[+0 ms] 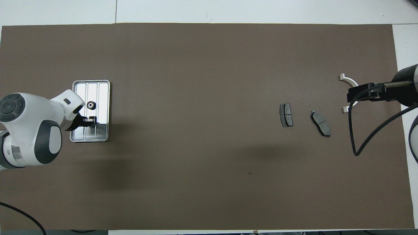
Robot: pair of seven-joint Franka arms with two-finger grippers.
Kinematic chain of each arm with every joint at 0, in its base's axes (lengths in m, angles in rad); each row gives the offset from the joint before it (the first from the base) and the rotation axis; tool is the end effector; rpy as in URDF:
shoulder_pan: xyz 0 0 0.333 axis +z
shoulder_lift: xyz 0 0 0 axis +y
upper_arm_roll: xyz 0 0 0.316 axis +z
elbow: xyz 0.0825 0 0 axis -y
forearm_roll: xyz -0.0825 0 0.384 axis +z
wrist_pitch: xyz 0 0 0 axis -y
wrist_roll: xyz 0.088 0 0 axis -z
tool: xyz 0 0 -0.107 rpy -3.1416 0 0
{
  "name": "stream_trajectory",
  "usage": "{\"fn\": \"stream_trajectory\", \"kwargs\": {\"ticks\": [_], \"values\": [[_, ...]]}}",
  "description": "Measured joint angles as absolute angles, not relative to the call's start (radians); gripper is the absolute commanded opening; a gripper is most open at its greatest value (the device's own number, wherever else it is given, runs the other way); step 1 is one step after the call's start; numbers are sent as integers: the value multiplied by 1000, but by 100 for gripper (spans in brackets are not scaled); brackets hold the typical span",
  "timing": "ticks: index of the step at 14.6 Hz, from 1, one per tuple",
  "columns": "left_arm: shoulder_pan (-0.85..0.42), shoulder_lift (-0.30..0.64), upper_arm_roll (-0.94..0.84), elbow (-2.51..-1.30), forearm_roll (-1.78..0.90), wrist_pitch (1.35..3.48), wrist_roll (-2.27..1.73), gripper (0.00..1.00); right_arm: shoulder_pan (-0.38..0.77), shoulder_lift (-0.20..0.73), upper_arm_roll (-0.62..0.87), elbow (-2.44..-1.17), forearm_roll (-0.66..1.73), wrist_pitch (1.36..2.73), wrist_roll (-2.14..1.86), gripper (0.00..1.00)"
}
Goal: Place bearing gear from tray to pile
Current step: 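Lift the bearing with the left gripper while the right gripper approaches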
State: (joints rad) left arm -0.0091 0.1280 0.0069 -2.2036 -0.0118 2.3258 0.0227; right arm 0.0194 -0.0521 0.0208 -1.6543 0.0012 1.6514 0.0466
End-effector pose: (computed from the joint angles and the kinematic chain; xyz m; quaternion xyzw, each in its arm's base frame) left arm 0.5445 -0.0014 0.3234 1.0000 -0.0084 -0.0029 0.0039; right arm 0.5450 0.0223 0.6207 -0.9997 0.0032 -0.0246 0.0011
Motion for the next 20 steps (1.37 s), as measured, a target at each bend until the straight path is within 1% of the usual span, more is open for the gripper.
{"fn": "stream_trajectory", "kwargs": {"ticks": [2,3,5,7,9,11,12,14,17,18,19,20], "values": [[-49,128,4,-2066,-18,2201,-109,0,18,-52,21,-1655,1,1651,47,100],[-107,131,2,-2006,-19,2172,-227,0,17,-52,20,-1656,1,1651,47,100],[-276,149,-4,-1941,-18,2166,-485,0,14,-52,18,-1658,1,1651,47,100],[-455,204,-7,-1908,2,2167,-719,0,12,-52,18,-1658,1,1650,47,100],[-580,311,-8,-1841,58,2179,-919,0,11,-53,18,-1663,1,1650,47,100],[-635,423,-6,-1759,72,2209,-1009,0,11,-57,18,-1676,1,1650,47,100],[-641,457,-5,-1734,73,2220,-1026,0,11,-58,18,-1684,1,1650,47,100],[-641,490,1,-1713,74,2235,-1038,0,11,-58,18,-1701,1,1657,47,100],[-644,514,2,-1713,77,2269,-1058,0,13,-57,20,-1764,1,1728,47,100],[-646,514,3,-1713,79,2271,-1060,25,17,-57,20,-1794,1,1760,51,100],[-646,514,3,-1713,80,2272,-1060,96,24,-55,21,-1826,2,1797,64,100],[-646,514,4,-1713,80,2272,-1061,100,39,-52,21,-1856,3,1833,93,100]]}}
